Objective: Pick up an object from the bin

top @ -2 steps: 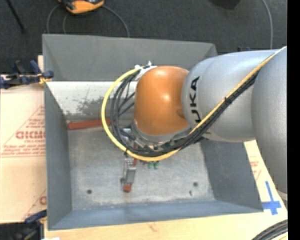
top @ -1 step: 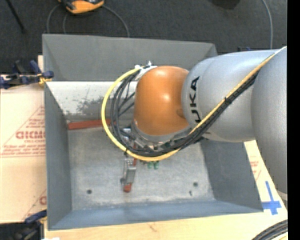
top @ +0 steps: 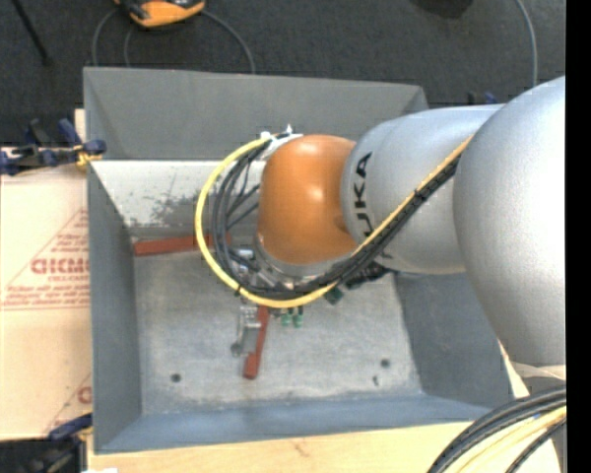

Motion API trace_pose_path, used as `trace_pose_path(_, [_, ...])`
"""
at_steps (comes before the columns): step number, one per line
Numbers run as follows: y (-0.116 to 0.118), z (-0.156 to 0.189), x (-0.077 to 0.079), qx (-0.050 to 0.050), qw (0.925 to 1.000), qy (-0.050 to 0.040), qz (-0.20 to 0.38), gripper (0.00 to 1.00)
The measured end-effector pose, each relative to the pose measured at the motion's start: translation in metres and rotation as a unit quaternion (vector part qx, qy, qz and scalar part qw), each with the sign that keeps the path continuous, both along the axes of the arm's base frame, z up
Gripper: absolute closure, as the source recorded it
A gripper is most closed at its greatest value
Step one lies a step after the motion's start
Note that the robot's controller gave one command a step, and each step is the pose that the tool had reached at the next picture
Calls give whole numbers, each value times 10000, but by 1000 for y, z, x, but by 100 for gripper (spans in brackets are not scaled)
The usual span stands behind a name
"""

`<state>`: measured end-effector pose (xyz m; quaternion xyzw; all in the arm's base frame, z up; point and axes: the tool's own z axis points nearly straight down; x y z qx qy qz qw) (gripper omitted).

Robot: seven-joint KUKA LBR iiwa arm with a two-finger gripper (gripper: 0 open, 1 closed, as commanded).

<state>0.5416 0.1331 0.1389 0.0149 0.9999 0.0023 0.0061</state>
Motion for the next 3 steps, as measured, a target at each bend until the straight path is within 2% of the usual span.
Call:
trace_pose_path(1, [1,-42,-10,-18,9999,50,-144,0])
trace_pose_path(2, [3,-48,-10,-25,9999,75,-87,0])
trace_pose_path(3, [-30,-23,17,-17,9990,52,440,0])
